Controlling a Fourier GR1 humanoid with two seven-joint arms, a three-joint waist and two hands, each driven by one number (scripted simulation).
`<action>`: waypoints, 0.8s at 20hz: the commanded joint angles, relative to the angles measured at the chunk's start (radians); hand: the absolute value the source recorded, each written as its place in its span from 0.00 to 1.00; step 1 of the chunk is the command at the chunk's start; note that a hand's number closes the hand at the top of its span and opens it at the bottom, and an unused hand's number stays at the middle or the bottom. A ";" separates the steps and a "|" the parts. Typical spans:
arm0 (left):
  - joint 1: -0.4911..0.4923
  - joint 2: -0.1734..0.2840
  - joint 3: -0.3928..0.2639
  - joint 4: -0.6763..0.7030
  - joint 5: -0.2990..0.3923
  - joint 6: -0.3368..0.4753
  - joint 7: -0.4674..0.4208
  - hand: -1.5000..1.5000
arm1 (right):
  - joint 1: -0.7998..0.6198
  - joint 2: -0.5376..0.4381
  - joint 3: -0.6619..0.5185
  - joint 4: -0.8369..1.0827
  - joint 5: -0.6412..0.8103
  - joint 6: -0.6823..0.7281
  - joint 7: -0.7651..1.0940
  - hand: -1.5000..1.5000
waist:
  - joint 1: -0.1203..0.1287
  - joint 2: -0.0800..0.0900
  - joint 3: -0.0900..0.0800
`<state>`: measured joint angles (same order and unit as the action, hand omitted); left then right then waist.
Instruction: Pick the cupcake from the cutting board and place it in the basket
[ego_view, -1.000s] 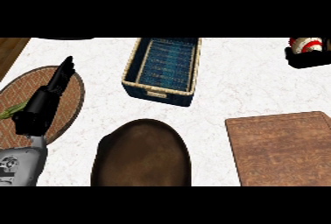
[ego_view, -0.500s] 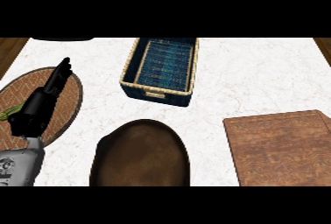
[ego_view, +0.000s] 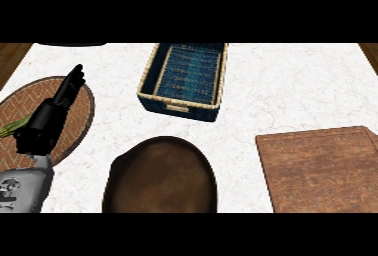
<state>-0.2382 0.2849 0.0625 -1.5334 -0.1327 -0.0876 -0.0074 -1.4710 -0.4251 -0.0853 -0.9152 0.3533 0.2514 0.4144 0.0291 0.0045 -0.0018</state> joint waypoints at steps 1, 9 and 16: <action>-0.033 -0.008 -0.018 0.029 -0.023 0.003 -0.008 0.50 | -0.174 0.073 0.019 0.158 0.023 -0.003 0.056 1.00 | 0.013 0.007 -0.001; 0.044 -0.006 0.000 -0.032 0.000 -0.015 -0.012 0.50 | -0.268 0.179 0.024 0.329 0.043 -0.007 0.124 1.00 | 0.012 0.001 0.000; 0.008 -0.020 0.000 -0.035 -0.007 -0.001 0.026 0.50 | -0.338 0.189 0.028 0.474 0.062 0.078 0.165 1.00 | 0.008 0.003 0.000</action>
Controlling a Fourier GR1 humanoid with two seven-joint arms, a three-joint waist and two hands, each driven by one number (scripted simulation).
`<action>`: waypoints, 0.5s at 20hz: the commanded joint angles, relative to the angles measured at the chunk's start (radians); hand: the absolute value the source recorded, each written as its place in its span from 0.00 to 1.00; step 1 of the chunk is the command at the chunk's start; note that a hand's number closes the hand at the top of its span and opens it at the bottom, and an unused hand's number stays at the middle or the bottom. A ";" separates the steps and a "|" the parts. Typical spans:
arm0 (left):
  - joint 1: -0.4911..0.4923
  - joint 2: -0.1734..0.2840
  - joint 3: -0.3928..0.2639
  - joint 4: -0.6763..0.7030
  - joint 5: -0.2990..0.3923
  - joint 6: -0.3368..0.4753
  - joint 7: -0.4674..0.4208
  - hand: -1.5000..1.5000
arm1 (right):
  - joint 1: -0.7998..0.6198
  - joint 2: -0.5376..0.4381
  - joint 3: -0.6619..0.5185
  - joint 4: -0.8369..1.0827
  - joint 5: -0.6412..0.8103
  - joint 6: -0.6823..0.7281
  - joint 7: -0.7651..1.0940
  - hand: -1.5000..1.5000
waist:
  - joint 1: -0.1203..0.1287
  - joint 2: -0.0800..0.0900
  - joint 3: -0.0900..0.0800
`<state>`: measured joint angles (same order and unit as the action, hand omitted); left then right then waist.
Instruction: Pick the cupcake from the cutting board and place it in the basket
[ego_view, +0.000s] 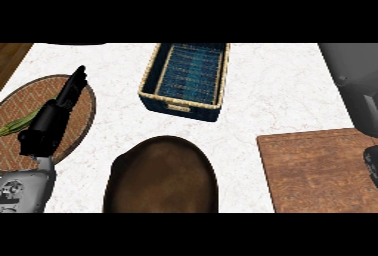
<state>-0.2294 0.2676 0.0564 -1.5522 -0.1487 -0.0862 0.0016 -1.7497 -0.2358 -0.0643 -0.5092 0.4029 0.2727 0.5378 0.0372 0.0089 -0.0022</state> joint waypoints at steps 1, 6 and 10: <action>0.009 0.017 0.016 -0.013 0.012 -0.017 -0.001 0.50 | -0.018 -0.038 0.048 0.075 0.055 0.085 -0.003 1.00 | -0.002 0.001 0.000; 0.009 0.012 0.014 -0.012 0.011 -0.020 0.001 0.50 | -0.033 0.001 0.151 0.116 0.165 0.089 0.007 1.00 | -0.001 0.001 0.000; -0.020 0.012 0.015 -0.032 0.018 -0.025 0.047 0.50 | -0.020 0.014 0.197 0.149 0.209 0.141 -0.075 1.00 | 0.001 0.001 0.001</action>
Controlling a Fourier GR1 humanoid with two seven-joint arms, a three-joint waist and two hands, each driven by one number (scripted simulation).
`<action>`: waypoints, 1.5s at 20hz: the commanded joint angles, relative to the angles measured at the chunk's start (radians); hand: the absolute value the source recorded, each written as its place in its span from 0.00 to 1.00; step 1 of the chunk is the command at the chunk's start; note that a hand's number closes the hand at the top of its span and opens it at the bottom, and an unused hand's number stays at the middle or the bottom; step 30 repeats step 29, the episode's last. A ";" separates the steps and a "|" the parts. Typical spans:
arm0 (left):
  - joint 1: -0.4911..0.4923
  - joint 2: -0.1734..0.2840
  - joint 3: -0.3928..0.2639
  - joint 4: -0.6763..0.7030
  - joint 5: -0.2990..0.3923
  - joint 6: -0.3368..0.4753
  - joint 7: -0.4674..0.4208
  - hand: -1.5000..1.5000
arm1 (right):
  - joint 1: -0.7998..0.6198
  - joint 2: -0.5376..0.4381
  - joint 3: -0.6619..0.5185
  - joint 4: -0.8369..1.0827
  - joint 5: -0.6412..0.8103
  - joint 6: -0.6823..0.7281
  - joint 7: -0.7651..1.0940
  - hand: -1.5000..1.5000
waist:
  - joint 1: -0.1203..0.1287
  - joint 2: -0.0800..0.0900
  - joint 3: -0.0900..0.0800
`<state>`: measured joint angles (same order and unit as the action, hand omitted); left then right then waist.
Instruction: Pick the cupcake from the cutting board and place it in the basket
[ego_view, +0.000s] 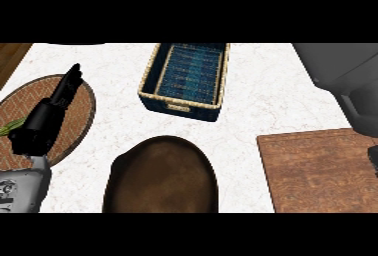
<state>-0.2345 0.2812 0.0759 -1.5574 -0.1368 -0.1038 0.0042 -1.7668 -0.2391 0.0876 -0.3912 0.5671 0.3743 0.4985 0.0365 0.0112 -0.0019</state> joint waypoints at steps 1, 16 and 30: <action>0.015 -0.008 0.004 0.025 -0.015 0.013 -0.032 0.50 | 0.000 -0.006 0.033 0.033 0.037 0.071 -0.052 1.00 | -0.007 -0.001 0.000; 0.013 -0.001 0.009 -0.003 -0.004 -0.013 -0.008 0.50 | -0.023 -0.004 -0.268 0.056 -0.173 -0.235 -0.021 0.00 | 0.001 -0.002 0.001; 0.027 -0.034 -0.001 0.003 -0.030 0.021 -0.028 0.50 | 0.161 -0.248 -0.408 0.016 -0.220 -0.529 -0.099 0.00 | -0.028 -0.007 0.002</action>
